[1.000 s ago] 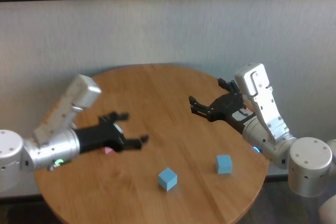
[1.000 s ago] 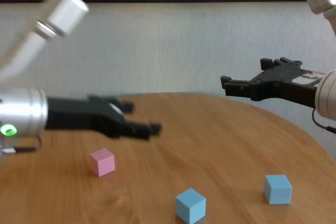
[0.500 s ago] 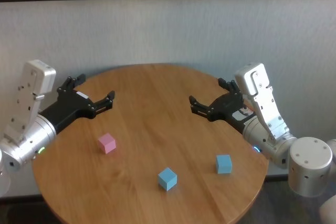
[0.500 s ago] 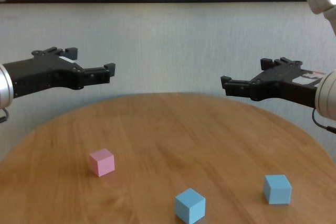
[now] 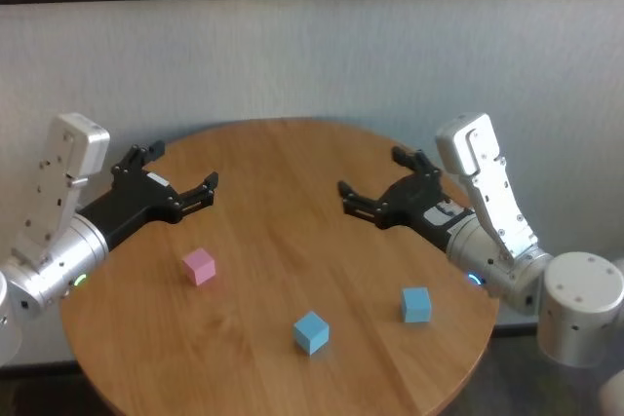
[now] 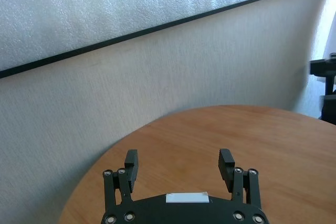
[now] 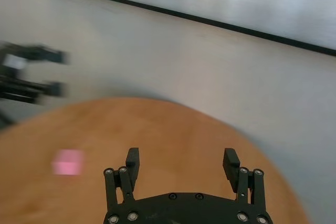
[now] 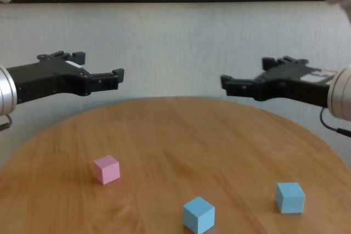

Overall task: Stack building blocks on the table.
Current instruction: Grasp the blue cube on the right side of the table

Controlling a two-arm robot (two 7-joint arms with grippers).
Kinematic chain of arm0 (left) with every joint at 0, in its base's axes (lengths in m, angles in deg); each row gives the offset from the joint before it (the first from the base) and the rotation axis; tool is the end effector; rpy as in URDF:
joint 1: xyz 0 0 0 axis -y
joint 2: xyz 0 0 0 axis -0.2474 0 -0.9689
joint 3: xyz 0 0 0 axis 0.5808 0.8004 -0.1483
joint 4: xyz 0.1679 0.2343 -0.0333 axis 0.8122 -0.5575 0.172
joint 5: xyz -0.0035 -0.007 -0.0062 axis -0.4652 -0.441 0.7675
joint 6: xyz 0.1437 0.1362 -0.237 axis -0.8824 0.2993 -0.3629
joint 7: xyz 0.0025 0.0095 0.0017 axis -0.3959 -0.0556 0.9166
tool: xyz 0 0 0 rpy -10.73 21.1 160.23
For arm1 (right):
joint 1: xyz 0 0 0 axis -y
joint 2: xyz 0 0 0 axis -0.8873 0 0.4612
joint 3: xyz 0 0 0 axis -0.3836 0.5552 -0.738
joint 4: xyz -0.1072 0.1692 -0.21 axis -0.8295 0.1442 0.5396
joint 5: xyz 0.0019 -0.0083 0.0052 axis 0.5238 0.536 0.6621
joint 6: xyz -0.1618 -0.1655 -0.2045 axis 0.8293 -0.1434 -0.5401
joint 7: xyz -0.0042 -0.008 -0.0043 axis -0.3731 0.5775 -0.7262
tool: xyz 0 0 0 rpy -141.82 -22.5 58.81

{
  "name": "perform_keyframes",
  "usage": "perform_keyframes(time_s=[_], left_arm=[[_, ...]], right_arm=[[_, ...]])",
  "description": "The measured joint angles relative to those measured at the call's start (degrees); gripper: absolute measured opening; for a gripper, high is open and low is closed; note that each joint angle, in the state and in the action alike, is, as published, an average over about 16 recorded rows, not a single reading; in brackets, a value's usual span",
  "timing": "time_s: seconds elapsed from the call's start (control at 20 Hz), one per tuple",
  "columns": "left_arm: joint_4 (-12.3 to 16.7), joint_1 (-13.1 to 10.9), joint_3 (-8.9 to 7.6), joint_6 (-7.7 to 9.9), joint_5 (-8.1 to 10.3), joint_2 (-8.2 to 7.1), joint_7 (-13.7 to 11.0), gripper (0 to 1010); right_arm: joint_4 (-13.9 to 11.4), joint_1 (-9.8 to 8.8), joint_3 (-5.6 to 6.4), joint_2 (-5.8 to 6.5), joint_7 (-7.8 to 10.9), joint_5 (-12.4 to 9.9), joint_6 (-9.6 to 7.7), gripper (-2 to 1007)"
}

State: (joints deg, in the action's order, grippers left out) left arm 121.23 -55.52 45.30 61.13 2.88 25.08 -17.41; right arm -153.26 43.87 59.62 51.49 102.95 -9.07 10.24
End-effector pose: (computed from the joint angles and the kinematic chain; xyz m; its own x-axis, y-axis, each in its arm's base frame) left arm 0.4066 0.0565 -0.2550 0.5465 0.8133 0.1997 -0.8312 0.5559 0.0107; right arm 0.3907 0.0106 -0.2412 0.5563 -0.8096 0.1875 0.8307 0.5360 -0.1503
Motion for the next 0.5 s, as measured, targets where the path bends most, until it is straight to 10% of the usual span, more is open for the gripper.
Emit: perform_keyframes(time_s=[0.5], left_arm=[[-0.2,0.3,0.40,0.33,0.13,-0.11,-0.3,1003]], right_arm=[[-13.5,-5.86,1.03,5.96,4.57,-5.6,-14.42,1005]])
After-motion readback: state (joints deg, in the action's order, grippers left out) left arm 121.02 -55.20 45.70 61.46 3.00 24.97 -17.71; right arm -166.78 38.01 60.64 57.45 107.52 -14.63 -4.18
